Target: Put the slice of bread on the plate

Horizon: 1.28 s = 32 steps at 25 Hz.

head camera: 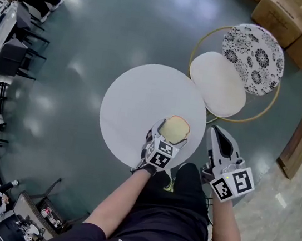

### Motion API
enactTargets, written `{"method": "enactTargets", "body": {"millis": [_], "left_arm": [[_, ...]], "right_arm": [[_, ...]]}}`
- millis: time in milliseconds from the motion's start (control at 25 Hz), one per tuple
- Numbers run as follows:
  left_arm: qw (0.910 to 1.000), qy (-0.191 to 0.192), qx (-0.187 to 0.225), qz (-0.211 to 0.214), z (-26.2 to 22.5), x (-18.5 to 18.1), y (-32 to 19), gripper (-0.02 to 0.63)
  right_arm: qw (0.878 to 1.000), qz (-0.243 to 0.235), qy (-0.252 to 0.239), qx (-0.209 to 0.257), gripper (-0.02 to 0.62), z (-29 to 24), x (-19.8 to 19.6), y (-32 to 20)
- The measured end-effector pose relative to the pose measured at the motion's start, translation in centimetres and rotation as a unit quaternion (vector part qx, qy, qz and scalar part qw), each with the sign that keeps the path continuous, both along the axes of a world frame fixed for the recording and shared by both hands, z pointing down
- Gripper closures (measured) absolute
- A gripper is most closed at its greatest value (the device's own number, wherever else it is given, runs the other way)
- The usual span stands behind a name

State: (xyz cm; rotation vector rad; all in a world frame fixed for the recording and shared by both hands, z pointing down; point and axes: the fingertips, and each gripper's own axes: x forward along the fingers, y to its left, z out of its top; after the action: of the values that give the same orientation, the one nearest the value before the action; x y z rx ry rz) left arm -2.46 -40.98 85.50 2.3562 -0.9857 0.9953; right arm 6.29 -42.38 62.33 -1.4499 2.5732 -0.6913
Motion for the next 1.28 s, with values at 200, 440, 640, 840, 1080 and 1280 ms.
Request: {"method": "enactTargets", "body": {"millis": [200,440,640,840,1080,1280], "left_arm": [[0.9999,0.013,0.008,-0.003,-0.4,0.1,-0.2,0.112],[0.9995,0.022,0.021,-0.004,-1.7,0.3,-1.1,0.092],[0.9992,0.029,0.026,-0.013,-4.4,-0.2,-1.2,0.092],[0.9978,0.047,0.047,0.005,-10.0,-0.3,-1.0,0.098],[0.9932,0.073,0.089,0.016,-19.3,0.1,-0.6,0.186],[0.9865,0.097,0.130,0.024,-26.4,0.0,-0.2,0.252]], "right_arm": [[1.000,-0.003,0.000,-0.002,0.589,-0.3,0.0,0.1],[1.000,-0.004,0.000,-0.005,0.589,-0.7,0.3,0.2],[1.000,-0.014,-0.004,-0.014,0.589,-1.6,-0.3,0.1],[0.999,-0.030,-0.006,-0.016,0.589,-4.0,-1.3,0.2],[0.999,-0.054,0.000,-0.002,0.589,-8.7,-2.4,0.5],[0.997,-0.071,0.005,0.008,0.589,-12.2,-3.6,0.9]]}}
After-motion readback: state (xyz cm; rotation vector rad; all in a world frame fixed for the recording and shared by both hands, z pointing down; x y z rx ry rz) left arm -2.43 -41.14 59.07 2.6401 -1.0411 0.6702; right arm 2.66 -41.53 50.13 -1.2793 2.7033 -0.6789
